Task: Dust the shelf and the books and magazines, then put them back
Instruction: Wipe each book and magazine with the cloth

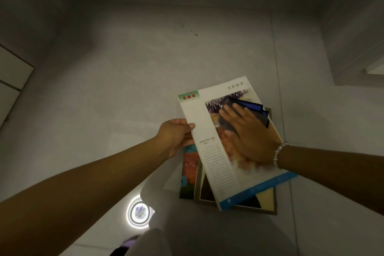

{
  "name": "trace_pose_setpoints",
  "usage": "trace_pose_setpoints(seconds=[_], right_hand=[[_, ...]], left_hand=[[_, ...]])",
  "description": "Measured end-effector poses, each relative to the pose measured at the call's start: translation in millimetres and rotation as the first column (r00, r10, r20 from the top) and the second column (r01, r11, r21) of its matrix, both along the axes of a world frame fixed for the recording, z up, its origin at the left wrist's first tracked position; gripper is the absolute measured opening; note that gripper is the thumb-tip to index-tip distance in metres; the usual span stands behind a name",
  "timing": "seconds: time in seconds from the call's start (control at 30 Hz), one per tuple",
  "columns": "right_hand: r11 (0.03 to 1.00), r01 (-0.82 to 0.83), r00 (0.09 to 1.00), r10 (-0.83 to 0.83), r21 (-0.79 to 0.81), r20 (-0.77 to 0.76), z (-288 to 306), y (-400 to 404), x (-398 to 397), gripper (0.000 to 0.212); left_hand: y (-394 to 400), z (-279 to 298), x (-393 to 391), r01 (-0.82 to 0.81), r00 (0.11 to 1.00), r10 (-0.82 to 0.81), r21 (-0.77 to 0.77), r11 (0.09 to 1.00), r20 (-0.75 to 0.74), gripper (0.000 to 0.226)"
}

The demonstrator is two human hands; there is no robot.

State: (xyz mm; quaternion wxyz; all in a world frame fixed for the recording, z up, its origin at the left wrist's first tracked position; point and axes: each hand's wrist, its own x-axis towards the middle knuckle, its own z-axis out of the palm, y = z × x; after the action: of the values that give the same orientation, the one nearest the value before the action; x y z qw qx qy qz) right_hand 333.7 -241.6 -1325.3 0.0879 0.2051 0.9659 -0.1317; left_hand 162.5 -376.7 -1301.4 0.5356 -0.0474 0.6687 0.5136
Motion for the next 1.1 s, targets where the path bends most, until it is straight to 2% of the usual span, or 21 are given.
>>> trace_pose_setpoints(seconds=[0.07,0.13,0.2,0.27,0.37,0.47,0.5,0.6,0.67,0.73,0.8,0.87,0.97,1.1], right_hand=[[1.000,0.018,1.000,-0.018,-0.011,0.008,-0.7,-11.1,-5.1,0.061],[0.990,-0.139,0.990,0.139,0.033,-0.011,-3.6,-29.4,0.0,0.060],[0.939,-0.331,0.943,0.333,0.089,-0.007,-8.0,-43.0,14.6,0.057],[0.909,-0.399,0.916,0.401,0.118,0.011,-13.3,-40.9,24.7,0.057],[0.942,-0.317,0.945,0.323,0.110,-0.045,-14.8,-31.2,17.9,0.056],[0.974,-0.210,0.974,0.216,0.083,-0.063,-14.3,-31.1,5.5,0.057],[0.979,-0.185,0.980,0.191,0.085,-0.061,-14.3,-32.8,2.5,0.058],[0.980,-0.146,0.983,0.158,0.132,-0.088,-15.8,-45.1,2.5,0.055],[0.957,-0.244,0.960,0.261,0.158,-0.099,-17.5,-59.1,13.0,0.056],[0.889,-0.420,0.893,0.440,0.181,-0.090,-18.2,-69.2,28.7,0.058],[0.837,-0.512,0.840,0.535,0.194,-0.090,-16.8,-66.0,37.5,0.058],[0.862,-0.458,0.868,0.486,0.216,-0.098,-17.5,-51.1,38.5,0.057],[0.955,-0.259,0.955,0.276,0.146,-0.105,-18.2,-21.5,41.2,0.053],[0.995,-0.017,0.995,0.026,0.095,-0.097,-16.7,10.2,42.5,0.058]], left_hand=[[5.0,-1.2,0.2,-0.056,0.997,0.053,-0.046,0.997,-0.059,0.002],[5.4,-3.5,-2.5,-0.093,0.989,0.082,-0.090,0.992,-0.120,0.005],[1.9,-7.2,-7.4,-0.125,0.981,0.107,-0.110,0.986,-0.159,0.009],[-2.6,-7.5,-9.8,-0.127,0.985,0.117,-0.076,0.989,-0.130,0.007],[-6.0,-5.4,-8.3,-0.052,0.999,0.052,0.029,0.998,-0.001,0.006],[-6.9,-3.1,1.9,0.113,0.989,-0.113,0.011,0.994,0.098,0.018],[-6.9,-3.1,6.1,0.125,0.987,-0.122,-0.022,0.992,0.104,0.022],[-4.9,-4.3,12.3,0.030,0.996,-0.022,-0.086,0.996,0.086,0.022],[-3.0,-1.9,11.4,0.012,0.999,-0.007,-0.112,0.994,0.043,0.017],[-1.8,1.3,10.0,0.038,0.999,-0.040,-0.129,0.991,-0.014,0.013],[-1.3,5.4,9.9,0.085,0.991,-0.098,-0.139,0.987,-0.087,0.012],[-1.2,8.1,10.6,0.105,0.982,-0.125,-0.144,0.984,-0.139,0.013],[-1.4,9.7,12.2,0.094,0.980,-0.116,-0.139,0.986,-0.159,0.021],[-1.5,10.8,13.9,0.095,0.978,-0.119,-0.140,0.986,-0.170,0.018]])
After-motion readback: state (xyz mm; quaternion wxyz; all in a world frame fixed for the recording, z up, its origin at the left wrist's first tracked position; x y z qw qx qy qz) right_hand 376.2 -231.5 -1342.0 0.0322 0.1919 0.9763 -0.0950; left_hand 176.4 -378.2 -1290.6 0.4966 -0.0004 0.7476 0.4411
